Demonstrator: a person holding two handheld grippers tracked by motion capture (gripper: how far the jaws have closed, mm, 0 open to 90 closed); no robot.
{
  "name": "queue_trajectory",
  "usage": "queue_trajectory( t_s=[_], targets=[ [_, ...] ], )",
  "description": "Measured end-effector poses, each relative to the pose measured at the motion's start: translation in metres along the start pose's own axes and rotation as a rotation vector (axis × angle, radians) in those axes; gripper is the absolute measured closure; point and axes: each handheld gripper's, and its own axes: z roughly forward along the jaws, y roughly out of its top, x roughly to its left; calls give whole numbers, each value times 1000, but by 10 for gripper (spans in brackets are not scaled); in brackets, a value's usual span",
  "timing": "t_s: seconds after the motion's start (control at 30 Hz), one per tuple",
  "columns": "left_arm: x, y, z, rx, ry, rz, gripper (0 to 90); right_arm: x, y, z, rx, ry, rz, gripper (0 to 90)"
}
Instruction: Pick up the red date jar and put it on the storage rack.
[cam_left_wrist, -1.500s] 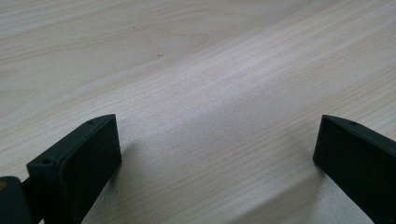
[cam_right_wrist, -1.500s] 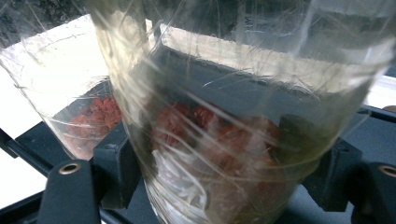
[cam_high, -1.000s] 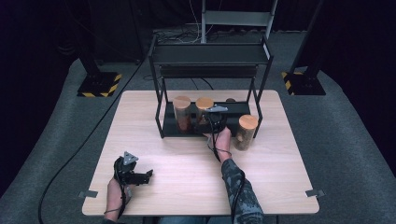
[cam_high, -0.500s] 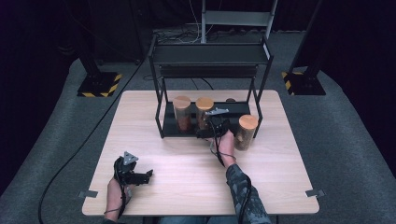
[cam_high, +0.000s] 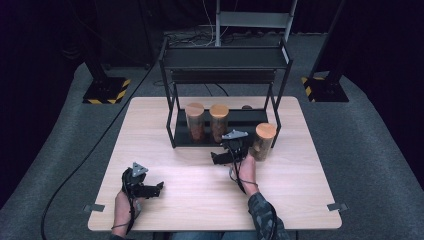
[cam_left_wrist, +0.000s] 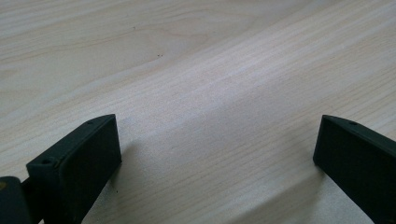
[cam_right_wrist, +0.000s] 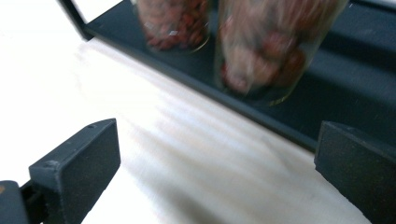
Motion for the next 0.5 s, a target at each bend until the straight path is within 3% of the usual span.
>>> queue_trajectory(
  t_s=[0.3, 0.5],
  targets=[
    [0, 0, 0, 0, 0, 0, 0, 10, -31, -26, -20, 37, -26, 0],
    [0, 0, 0, 0, 0, 0, 0, 10, -56, -41, -16, 62, -10, 0]
  ],
)
